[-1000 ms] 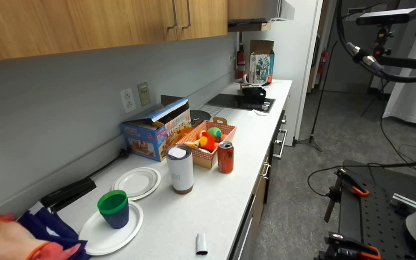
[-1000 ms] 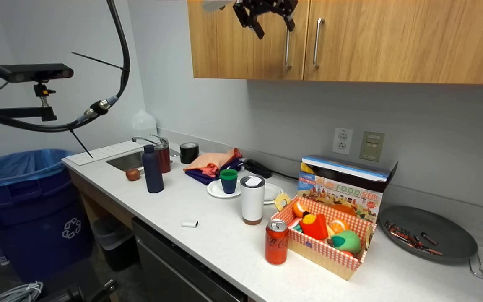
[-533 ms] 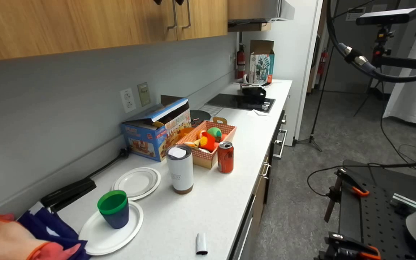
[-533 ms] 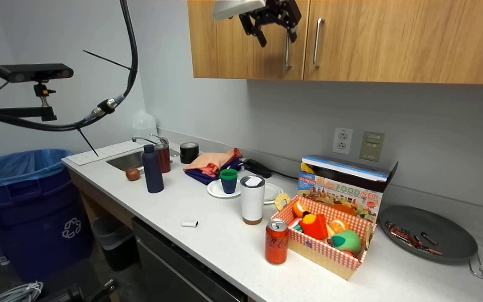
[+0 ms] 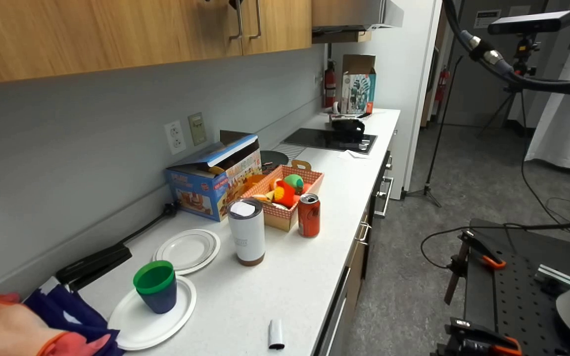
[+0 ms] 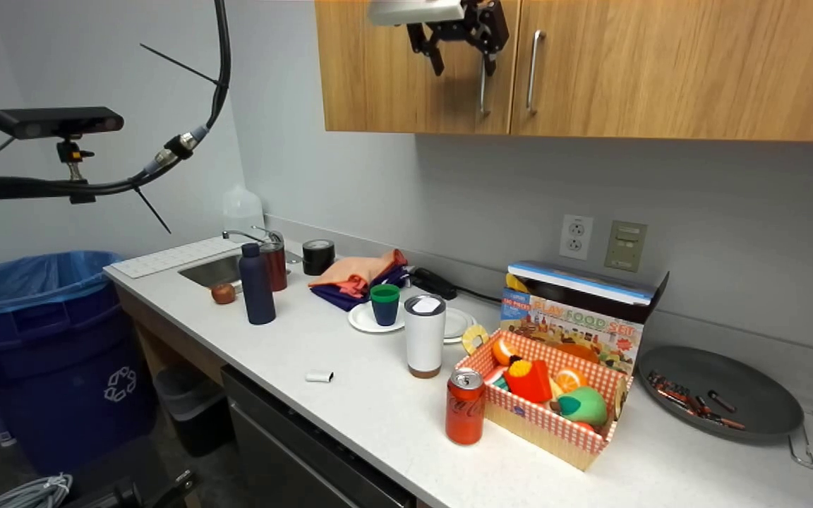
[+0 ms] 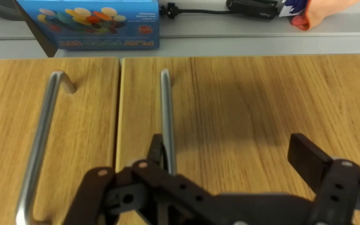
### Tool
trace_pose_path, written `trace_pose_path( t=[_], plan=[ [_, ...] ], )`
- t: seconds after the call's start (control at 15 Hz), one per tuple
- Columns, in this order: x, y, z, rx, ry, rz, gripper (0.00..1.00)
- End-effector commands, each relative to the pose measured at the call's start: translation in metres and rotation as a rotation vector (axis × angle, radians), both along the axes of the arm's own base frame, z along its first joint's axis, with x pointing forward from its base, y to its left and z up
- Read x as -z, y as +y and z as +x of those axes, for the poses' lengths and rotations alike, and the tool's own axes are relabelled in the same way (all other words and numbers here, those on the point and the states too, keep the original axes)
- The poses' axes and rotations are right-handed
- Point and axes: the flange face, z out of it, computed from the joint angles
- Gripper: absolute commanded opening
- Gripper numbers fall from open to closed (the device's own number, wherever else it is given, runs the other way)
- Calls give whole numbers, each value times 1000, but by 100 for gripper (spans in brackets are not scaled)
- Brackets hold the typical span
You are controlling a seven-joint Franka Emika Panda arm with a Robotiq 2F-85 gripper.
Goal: Open the first overhead cabinet door from the left
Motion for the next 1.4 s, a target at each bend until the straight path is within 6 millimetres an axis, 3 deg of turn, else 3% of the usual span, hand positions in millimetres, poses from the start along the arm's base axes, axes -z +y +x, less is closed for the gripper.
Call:
trace_pose_path(
  t=[0.0,0.6,1.07,1.33],
  plan=[
    [-13,3,6,-128,79,119,100],
    [-15,-35,-6,-306,230,305,100],
    [-14,-37,-44,-331,376,341,100],
    [-17,-36,-71,-262,418,289,100]
  ],
)
